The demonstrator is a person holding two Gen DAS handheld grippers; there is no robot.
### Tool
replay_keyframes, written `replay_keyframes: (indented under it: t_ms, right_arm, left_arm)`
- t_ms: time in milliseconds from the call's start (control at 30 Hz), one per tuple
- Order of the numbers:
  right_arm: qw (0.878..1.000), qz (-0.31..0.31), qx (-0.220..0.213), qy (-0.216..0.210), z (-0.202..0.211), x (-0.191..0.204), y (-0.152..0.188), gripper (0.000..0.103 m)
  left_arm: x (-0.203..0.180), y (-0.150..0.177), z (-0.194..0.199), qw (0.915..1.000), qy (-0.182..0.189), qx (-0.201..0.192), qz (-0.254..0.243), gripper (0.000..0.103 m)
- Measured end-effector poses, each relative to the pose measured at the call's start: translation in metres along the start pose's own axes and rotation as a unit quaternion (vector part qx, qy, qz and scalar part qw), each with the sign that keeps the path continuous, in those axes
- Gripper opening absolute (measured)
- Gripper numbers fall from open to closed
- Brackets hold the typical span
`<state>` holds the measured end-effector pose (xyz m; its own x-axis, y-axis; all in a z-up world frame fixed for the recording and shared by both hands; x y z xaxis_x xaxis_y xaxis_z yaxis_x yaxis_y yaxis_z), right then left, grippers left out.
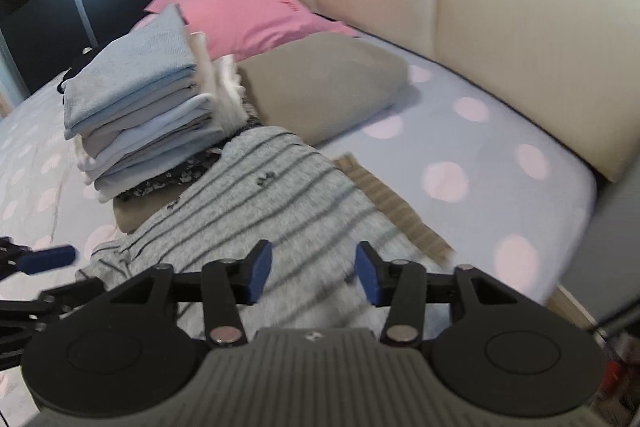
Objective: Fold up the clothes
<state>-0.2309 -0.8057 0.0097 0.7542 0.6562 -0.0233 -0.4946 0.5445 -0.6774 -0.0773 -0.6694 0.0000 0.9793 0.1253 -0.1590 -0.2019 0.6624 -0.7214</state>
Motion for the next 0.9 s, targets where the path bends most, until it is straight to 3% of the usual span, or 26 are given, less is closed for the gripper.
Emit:
replay_keyframes:
  t_ms: [133, 300, 467, 633, 900]
  right_arm:
    - [1.0, -0.003, -0.006, 0.017, 0.049, 0.012, 0.007, 0.062]
    - [0.999, 0.008, -0.006, 0.048, 0.104, 0.039, 0.02, 0.066]
    - [0.998, -0.024, -0.007, 0.058, 0.143, 0.061, 0.036, 0.073]
    - [0.996, -0.05, -0.022, 0.064, 0.169, 0.081, 0.06, 0.073]
    - [0.988, -0.039, -0.05, 0.143, 0.167, 0.089, 0.104, 0.073]
  left_arm:
    - [-0.014, -0.003, 0.039, 0.9998, 0.001, -0.016, -0.009, 0.056]
    - [-0.025, -0.001, 0.079, 0.9985, -0.04, -0.036, -0.01, 0.058]
    - [-0.027, 0.011, 0.114, 0.9981, -0.038, -0.048, 0.003, 0.06]
    - [-0.031, 0.03, 0.137, 0.9985, -0.029, -0.045, 0.002, 0.063]
    - [-0.043, 0.055, 0.133, 0.9989, -0.026, -0.034, -0.016, 0.063]
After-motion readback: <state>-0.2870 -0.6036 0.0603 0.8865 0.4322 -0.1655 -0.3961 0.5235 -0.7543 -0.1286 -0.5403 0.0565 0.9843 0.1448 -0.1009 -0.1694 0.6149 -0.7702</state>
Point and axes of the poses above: each gripper's, at about its wrist camera, not at the fingertips, and z roughly against the way its jaws point, x to its left, y to its underside, the point moved 3 cm from there along -z, roughly the way its jaws point, and after that the axes turned 10 degrees about z, right-handed, at the moved point
